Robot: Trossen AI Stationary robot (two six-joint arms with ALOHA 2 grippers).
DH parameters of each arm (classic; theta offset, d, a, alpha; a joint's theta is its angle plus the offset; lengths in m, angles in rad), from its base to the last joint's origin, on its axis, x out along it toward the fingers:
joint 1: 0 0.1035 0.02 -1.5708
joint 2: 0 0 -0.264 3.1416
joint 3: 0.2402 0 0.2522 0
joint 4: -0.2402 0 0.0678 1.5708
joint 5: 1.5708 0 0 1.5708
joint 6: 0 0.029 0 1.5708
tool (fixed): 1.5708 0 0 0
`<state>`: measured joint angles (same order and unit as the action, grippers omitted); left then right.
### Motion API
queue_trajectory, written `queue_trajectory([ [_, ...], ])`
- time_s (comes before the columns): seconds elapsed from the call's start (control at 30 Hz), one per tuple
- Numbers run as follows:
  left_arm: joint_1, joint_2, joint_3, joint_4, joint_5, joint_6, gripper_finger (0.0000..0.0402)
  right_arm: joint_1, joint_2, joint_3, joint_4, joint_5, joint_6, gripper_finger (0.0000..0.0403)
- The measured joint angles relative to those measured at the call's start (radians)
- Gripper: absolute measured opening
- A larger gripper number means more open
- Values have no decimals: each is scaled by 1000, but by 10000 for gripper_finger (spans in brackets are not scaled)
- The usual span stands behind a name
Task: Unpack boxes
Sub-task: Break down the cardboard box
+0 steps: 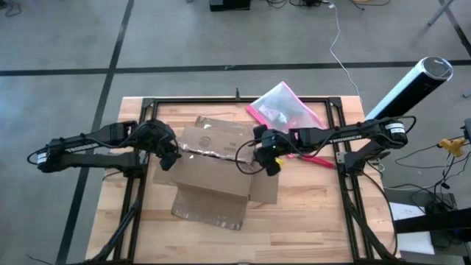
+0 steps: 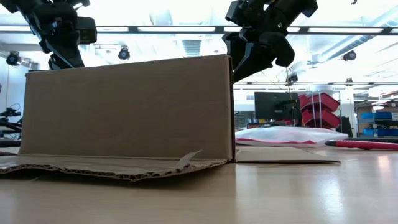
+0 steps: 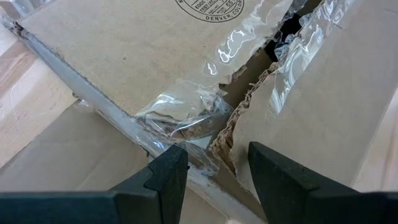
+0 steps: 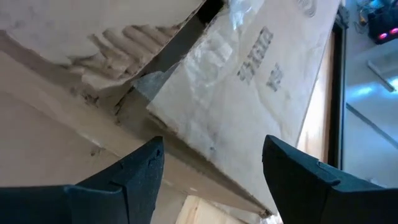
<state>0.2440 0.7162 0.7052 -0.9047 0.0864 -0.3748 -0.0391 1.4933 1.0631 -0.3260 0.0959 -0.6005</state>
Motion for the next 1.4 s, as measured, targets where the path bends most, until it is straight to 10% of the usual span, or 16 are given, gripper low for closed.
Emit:
queue_trajectory([
  [0.53, 0, 0, 0, 20, -2, 0, 157, -27, 1, -12, 192, 12, 64, 210],
  [0.9, 0, 0, 0, 137, -1, 1, 159, -73, 1, -12, 213, 10, 193, 15],
  [1.4, 0, 52, 136, 317, -144, 358, 160, -89, 1, -4, 233, -51, 320, 0],
])
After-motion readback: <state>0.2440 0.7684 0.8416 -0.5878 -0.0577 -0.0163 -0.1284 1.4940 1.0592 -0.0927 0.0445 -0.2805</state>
